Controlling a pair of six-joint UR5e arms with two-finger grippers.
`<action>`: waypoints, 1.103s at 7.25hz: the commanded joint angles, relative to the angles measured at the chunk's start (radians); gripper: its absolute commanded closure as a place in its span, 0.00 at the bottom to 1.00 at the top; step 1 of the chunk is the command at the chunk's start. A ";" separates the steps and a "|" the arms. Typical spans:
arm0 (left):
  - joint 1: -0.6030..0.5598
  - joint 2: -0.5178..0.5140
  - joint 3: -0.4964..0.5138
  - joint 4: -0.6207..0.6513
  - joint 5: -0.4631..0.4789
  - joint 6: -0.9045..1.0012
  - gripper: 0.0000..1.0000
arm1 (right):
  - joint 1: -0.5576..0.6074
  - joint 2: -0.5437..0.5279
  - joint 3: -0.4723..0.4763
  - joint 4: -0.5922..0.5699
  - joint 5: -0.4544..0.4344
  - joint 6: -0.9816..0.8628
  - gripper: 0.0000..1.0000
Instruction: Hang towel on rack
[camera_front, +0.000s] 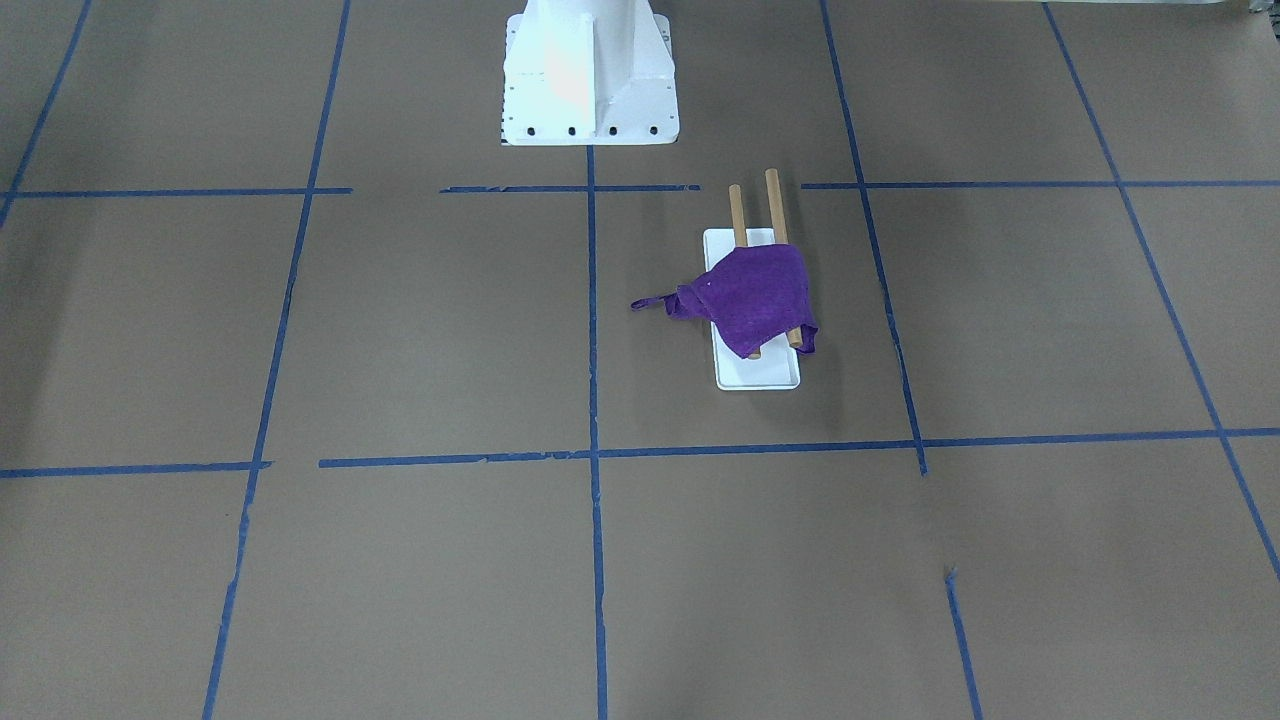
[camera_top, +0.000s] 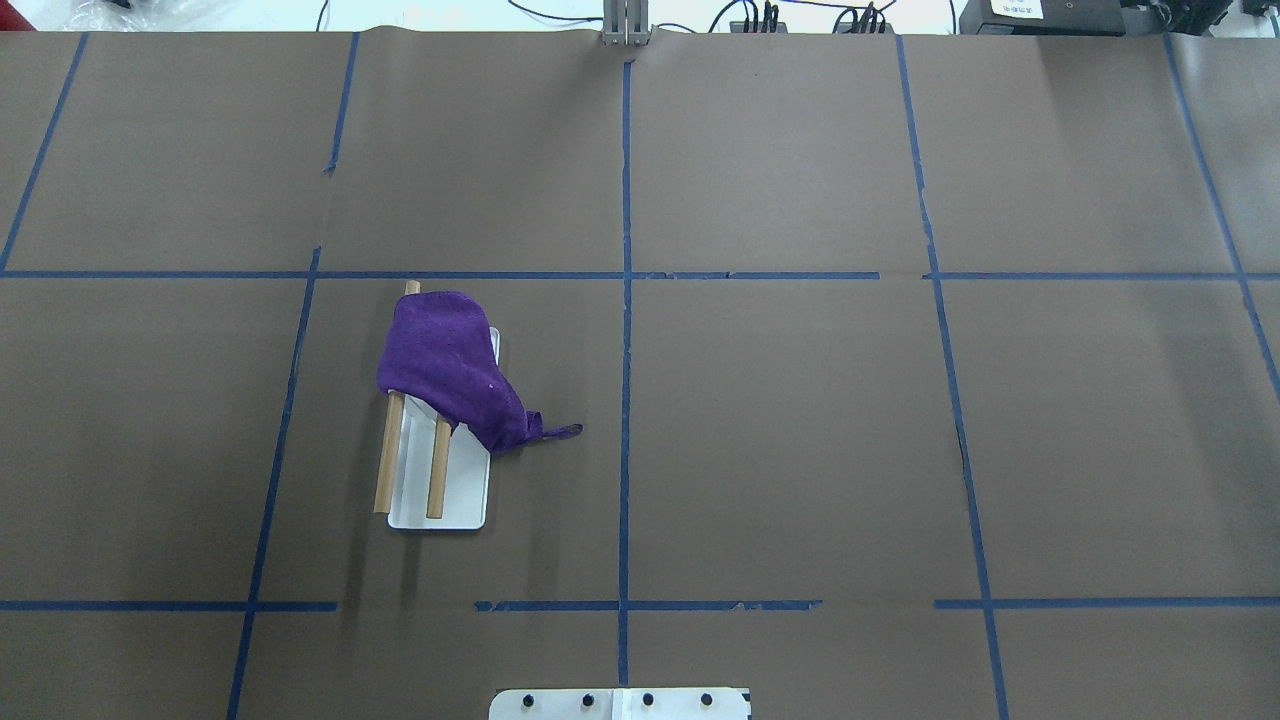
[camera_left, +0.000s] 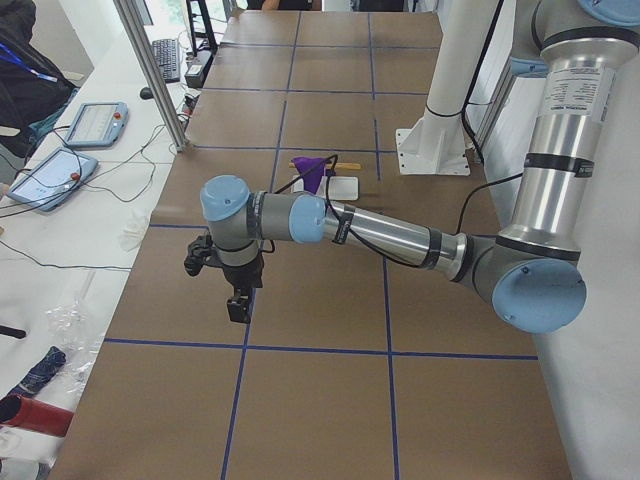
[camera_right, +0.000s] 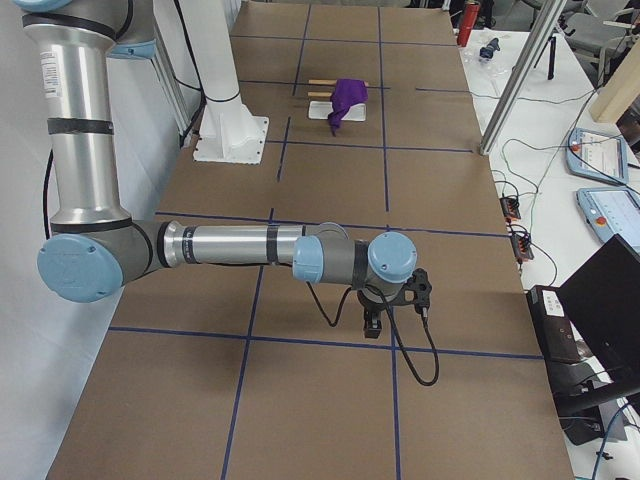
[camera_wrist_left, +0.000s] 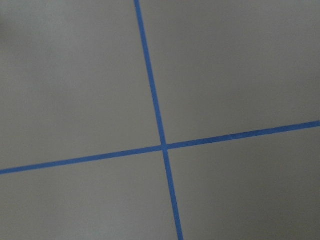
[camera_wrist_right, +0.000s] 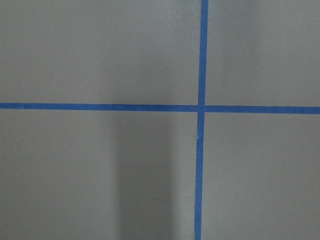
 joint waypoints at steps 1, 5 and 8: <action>-0.014 0.023 0.011 0.000 -0.002 0.008 0.00 | 0.007 -0.002 -0.014 0.003 0.004 -0.003 0.00; -0.012 0.082 0.069 -0.127 -0.002 0.008 0.00 | 0.008 -0.005 -0.022 0.003 0.002 -0.006 0.00; -0.011 0.081 0.103 -0.123 -0.116 -0.003 0.00 | 0.009 -0.008 -0.022 0.003 0.002 -0.004 0.00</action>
